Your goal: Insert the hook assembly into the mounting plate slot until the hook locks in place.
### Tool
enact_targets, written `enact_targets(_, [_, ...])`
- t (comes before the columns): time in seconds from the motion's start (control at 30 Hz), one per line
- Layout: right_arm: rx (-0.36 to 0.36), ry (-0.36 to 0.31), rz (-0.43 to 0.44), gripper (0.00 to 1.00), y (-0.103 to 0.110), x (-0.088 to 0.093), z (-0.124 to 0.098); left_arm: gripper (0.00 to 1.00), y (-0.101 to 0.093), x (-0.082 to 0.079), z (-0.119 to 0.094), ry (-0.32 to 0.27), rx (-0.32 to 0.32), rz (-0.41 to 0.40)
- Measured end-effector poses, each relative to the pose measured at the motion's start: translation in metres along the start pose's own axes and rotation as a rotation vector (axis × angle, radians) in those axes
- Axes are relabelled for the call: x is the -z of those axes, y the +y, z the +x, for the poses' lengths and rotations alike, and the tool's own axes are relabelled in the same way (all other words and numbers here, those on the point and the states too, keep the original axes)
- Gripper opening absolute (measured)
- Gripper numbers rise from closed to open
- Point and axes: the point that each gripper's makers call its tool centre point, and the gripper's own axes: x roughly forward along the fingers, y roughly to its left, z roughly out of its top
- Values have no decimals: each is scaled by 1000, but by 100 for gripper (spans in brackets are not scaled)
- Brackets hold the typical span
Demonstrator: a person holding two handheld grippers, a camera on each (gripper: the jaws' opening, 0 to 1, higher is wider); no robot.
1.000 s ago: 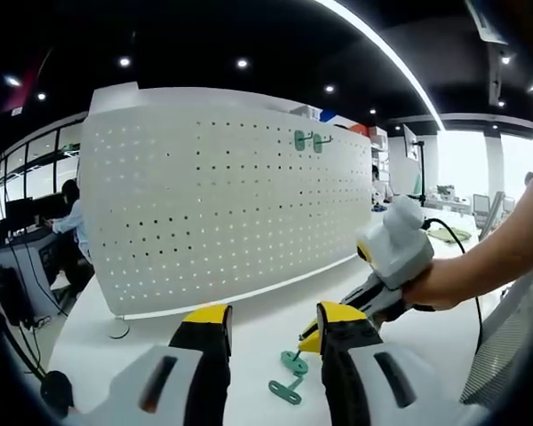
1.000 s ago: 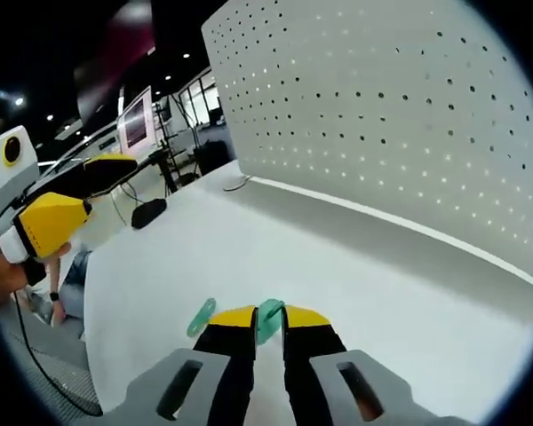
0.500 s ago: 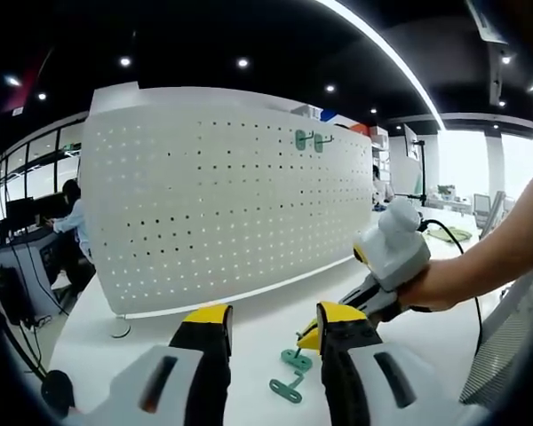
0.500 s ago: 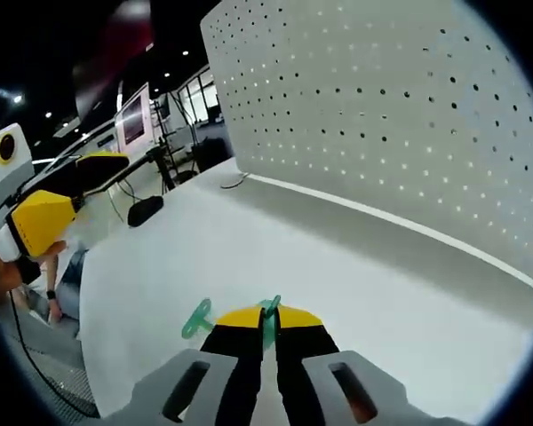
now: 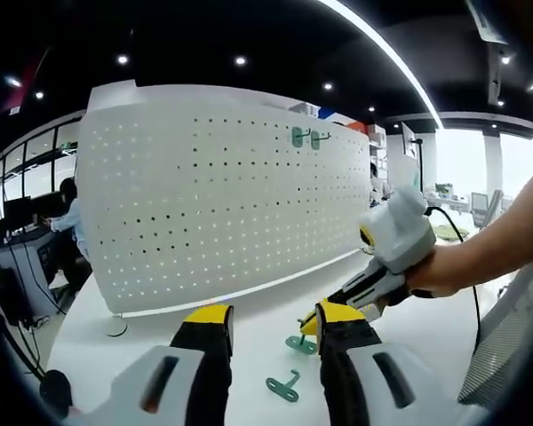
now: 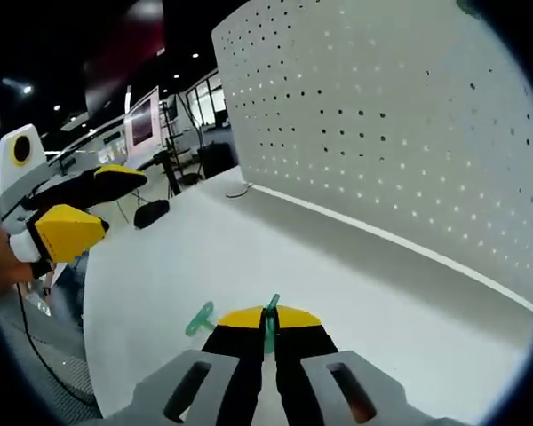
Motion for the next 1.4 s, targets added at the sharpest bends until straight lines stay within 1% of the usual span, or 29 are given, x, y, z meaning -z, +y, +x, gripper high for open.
enact_targets(0.03, [-2,-3,-3,2,0,-1,-1,38,-1,0,0,2,3,2])
enact_targets(0.23, [-2,-48,-34,2,0,-16,-27,37,-8,2,3,15,27,4])
enact_targets(0.43, [2,-103,-59,2,5,-31,-54,31,-17,3,4,26,59,-3])
enact_targets(0.57, [-1,-134,-73,2,11,-42,-65,33,-22,3,5,28,76,1])
enact_targets(0.63, [-3,-152,-85,2,15,-48,-71,33,-25,2,5,36,91,-13])
enact_targets(0.7, [-7,-165,-95,2,19,-52,-76,32,-28,1,5,44,121,-57])
enact_targets(0.73, [-9,-169,-98,2,20,-54,-78,31,-28,-1,5,38,137,-89])
enact_targets(0.83, [-12,-186,-111,2,24,-60,-84,29,-27,0,7,51,155,-102])
enact_targets(0.87, [-12,-195,-116,2,26,-62,-87,27,-32,4,7,78,180,-127])
enact_targets(0.9, [-12,-198,-119,2,27,-64,-89,25,-36,4,7,87,206,-145])
enact_targets(0.93, [-13,-206,-126,2,28,-67,-92,23,-40,5,8,102,239,-183])
enact_targets(0.97, [-14,-210,-129,2,29,-69,-94,22,-39,5,9,102,240,-186])
enact_targets(1.0, [-15,-215,-137,2,31,-71,-97,22,-41,3,10,98,262,-206])
enact_targets(1.03, [-14,-219,-141,2,31,-72,-99,23,-41,1,10,96,269,-219])
enact_targets(1.1, [-14,-225,-150,2,33,-74,-104,23,-42,-3,11,90,289,-220])
enact_targets(1.2, [-11,-233,-161,2,33,-78,-110,21,-49,-7,11,114,341,-230])
enact_targets(1.27, [-11,-242,-167,2,35,-81,-114,19,-51,-10,12,123,359,-245])
enact_targets(1.33, [-12,-248,-172,2,37,-82,-117,18,-54,-12,12,136,392,-293])
enact_targets(1.37, [-13,-251,-179,2,38,-83,-119,18,-56,-16,11,129,410,-345])
enact_targets(1.4, [-13,-253,-185,2,39,-84,-120,16,-56,-19,11,119,419,-368])
